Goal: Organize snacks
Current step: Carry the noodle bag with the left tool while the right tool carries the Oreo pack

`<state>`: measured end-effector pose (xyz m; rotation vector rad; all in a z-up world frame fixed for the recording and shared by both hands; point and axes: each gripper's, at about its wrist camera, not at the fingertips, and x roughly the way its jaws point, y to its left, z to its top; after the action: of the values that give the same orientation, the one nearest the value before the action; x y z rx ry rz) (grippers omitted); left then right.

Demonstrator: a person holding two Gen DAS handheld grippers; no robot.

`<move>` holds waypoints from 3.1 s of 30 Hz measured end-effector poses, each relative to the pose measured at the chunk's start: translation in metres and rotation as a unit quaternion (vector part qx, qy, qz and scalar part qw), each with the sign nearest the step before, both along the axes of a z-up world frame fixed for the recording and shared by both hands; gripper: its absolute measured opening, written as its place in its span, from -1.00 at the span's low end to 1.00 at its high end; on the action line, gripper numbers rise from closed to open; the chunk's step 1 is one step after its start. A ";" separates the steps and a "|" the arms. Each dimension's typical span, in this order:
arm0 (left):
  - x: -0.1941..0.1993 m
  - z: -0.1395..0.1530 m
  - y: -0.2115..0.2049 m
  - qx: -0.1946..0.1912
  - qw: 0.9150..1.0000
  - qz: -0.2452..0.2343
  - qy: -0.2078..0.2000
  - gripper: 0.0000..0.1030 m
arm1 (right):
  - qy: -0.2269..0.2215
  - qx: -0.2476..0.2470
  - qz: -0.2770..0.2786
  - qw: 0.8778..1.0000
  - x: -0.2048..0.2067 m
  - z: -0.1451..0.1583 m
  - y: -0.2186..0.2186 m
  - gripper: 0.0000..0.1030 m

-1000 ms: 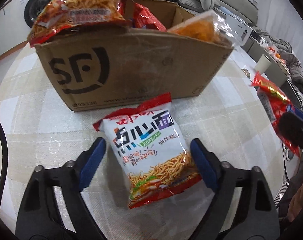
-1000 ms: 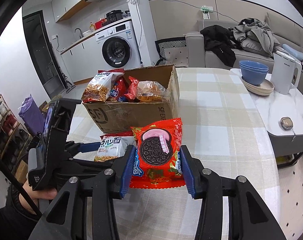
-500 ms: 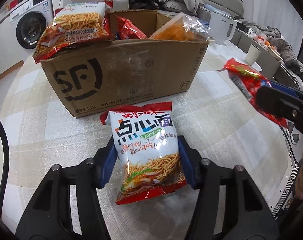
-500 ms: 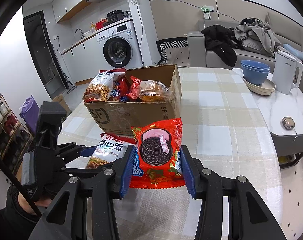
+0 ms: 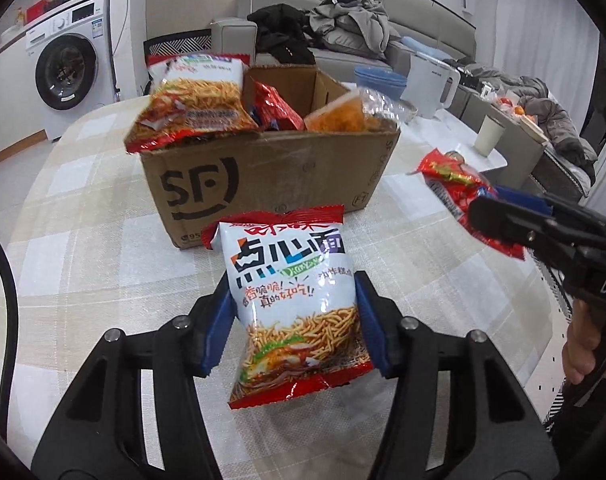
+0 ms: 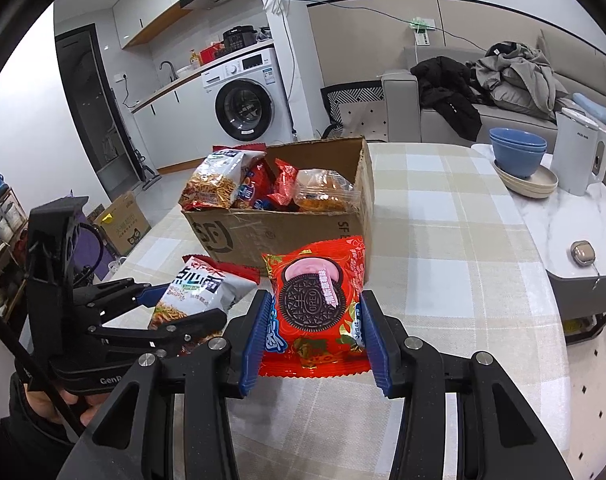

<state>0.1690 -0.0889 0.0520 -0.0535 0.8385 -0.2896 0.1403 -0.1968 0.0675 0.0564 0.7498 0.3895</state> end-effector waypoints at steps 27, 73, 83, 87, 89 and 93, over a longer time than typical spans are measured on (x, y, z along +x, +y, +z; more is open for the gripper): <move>-0.013 0.138 0.114 -0.030 0.993 0.062 -0.093 0.04 | -0.065 0.038 0.001 0.997 0.005 0.025 0.018 -0.13; 0.153 0.084 0.038 0.014 0.997 0.046 -0.055 0.04 | -0.054 -0.005 -0.021 0.998 0.105 0.030 0.024 -0.13; 0.173 0.065 0.032 0.020 0.998 0.046 -0.044 0.04 | -0.052 -0.003 -0.018 0.998 0.116 0.030 0.022 -0.13; 0.179 0.059 0.026 0.029 0.998 0.043 -0.043 0.04 | -0.051 -0.004 -0.017 0.999 0.120 0.030 0.026 -0.13; 0.181 0.056 0.026 0.027 0.998 0.043 -0.040 0.04 | -0.049 -0.005 -0.014 0.999 0.123 0.029 0.028 -0.13; 0.185 0.051 0.024 0.032 0.998 0.044 -0.041 0.04 | -0.046 -0.013 -0.012 0.999 0.131 0.025 0.033 -0.13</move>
<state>0.3535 -0.0647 0.1029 -0.0191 0.7601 -0.1812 0.2708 -0.1635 0.0924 0.0232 0.6629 0.3578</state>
